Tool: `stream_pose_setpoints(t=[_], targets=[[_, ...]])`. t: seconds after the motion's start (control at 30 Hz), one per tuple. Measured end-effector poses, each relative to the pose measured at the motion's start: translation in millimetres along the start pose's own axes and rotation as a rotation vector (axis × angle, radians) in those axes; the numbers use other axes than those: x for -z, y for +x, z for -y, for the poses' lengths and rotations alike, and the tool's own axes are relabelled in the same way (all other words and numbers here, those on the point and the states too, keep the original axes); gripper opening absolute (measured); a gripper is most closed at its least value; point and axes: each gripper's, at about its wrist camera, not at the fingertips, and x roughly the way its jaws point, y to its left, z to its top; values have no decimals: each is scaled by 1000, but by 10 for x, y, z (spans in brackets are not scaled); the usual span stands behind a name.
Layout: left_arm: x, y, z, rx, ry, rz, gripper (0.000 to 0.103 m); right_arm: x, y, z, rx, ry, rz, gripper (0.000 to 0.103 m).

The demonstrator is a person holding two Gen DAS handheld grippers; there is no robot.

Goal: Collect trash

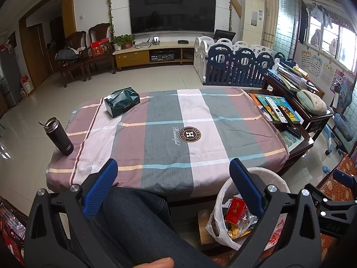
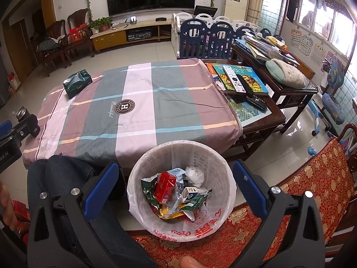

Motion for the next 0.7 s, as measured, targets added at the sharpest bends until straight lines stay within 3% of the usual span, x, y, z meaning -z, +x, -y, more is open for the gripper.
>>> stream_pose_setpoints(t=[0.7], targets=[[6, 13, 50, 8, 8, -11, 100, 28, 36, 0, 3, 9, -10, 100]])
